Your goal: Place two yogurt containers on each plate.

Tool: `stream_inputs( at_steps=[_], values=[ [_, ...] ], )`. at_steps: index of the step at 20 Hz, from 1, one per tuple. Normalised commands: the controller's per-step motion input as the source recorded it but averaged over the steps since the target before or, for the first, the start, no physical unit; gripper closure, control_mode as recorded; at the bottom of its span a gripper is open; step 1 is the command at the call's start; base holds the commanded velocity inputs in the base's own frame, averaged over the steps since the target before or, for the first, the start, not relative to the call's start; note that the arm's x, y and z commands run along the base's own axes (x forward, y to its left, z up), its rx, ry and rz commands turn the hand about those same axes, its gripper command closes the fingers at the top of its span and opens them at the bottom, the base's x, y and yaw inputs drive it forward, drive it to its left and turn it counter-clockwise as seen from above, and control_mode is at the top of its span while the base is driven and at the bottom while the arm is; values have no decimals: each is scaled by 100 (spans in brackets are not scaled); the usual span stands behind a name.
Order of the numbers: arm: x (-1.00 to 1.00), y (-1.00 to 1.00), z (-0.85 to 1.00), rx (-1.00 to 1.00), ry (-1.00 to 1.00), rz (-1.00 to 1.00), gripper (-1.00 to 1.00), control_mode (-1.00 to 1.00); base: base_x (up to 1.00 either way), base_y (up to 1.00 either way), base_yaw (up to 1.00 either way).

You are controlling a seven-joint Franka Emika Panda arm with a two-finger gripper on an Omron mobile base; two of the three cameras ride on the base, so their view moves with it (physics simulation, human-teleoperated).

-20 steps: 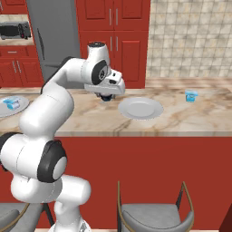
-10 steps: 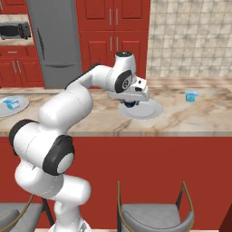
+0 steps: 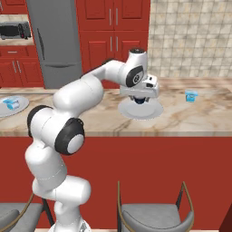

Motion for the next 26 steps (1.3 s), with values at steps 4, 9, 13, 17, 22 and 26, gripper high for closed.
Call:
stream_inputs(
  at_steps=[4,9,13,17,22,26],
  values=[
    [-16,15,0,0,9,0,-100,-100,0,0,0],
    [-12,28,0,0,16,0,-100,-100,0,0,0],
    [-47,57,0,1,14,0,-100,-100,0,0,0],
    [-99,100,0,0,14,4,-100,-100,0,0,0],
    [-100,99,-31,0,0,9,-100,-100,0,0,0],
    [-100,99,-84,0,-11,9,-100,-100,0,0,0]
  ],
)
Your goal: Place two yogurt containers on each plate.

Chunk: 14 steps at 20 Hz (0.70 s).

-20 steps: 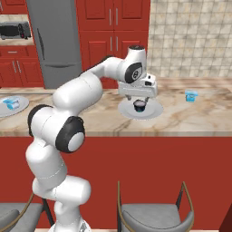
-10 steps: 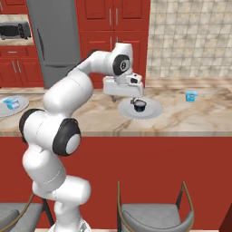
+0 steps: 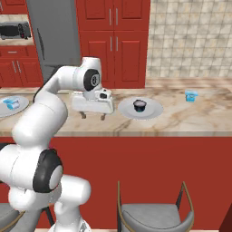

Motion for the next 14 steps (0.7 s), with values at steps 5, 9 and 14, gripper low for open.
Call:
stream_inputs(
  at_steps=[5,9,14],
  values=[
    [-100,85,-49,-2,-33,6,-100,-100,0,0,0],
    [-50,21,21,0,-20,0,-100,100,-50,11,0],
    [0,0,0,0,0,0,-100,100,-100,-8,0]
  ],
)
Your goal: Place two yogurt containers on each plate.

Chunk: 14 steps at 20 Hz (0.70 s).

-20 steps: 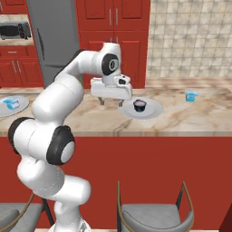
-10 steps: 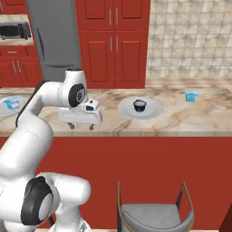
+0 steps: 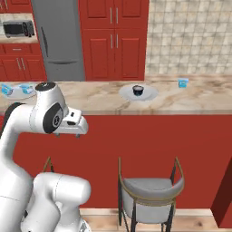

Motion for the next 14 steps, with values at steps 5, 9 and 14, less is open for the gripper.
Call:
stream_inputs(
  at_steps=[5,9,14],
  values=[
    [0,0,0,0,0,0,-100,100,-100,-77,0],
    [0,0,0,0,0,0,-100,100,-98,-100,-1],
    [0,0,0,0,0,0,-100,100,-27,-100,0]
  ],
)
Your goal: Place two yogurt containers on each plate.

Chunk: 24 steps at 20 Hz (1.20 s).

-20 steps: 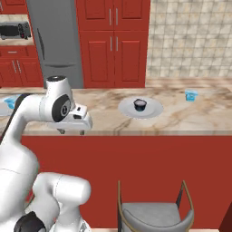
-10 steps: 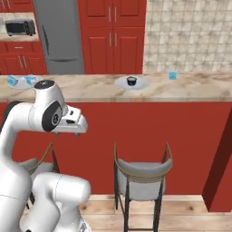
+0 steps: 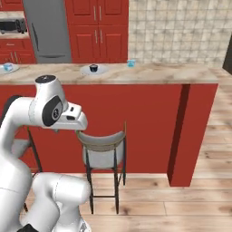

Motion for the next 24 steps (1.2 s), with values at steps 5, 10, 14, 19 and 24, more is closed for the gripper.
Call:
stream_inputs(
  at_steps=[5,10,14,19,24],
  values=[
    [0,0,0,0,0,0,-100,100,53,-100,0],
    [0,0,0,0,0,0,-100,100,75,-100,2],
    [0,0,0,0,0,0,-100,100,100,-94,12],
    [0,0,0,0,0,0,-100,100,97,17,6],
    [0,0,0,0,0,0,-100,100,73,73,15]
  ],
)
